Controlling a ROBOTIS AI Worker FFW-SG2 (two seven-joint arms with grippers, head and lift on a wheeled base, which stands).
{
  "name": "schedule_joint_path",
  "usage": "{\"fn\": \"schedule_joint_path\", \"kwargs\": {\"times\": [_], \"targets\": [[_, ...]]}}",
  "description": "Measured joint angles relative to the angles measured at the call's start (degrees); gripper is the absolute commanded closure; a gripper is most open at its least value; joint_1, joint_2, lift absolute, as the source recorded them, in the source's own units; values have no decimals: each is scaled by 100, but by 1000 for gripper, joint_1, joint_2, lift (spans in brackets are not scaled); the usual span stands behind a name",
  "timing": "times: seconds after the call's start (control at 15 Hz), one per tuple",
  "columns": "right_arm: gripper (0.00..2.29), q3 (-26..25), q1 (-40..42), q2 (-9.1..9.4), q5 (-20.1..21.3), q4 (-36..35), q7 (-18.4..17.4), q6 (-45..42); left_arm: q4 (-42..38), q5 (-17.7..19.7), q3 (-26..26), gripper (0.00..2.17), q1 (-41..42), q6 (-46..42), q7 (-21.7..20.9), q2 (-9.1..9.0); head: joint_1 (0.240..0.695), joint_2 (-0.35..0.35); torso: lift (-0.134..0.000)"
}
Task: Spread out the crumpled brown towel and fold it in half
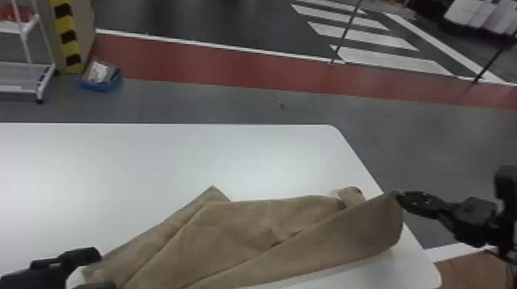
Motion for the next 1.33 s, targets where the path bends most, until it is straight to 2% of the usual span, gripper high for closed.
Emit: {"fn": "schedule_joint_path", "kwargs": {"times": [0.27,0.4,0.53,0.93,1.13,1.33], "targets": [[2263,-9,0,-19,-25,65,0,-29,2,-19,14,734,-58,0,-209,-42,695,-350,-124],[2267,-9,-2,-25,-38,90,0,-46,13,-40,11,1177,-63,0,-353,-60,695,-350,-124],[2263,-11,-7,-26,-48,114,0,-61,58,-79,8,1177,-128,24,-611,-130,695,-350,-124],[2263,-45,-2,-27,-64,214,0,-124,-14,-161,39,1180,-191,62,-644,-331,695,-350,-124],[2263,-139,0,-40,-151,215,0,-132,-696,-139,394,1180,-142,204,-786,-375,695,-350,-124],[2267,-243,34,-21,-531,50,0,-107,-1429,-107,918,1180,-47,555,-943,-419,695,-350,-124]]}}
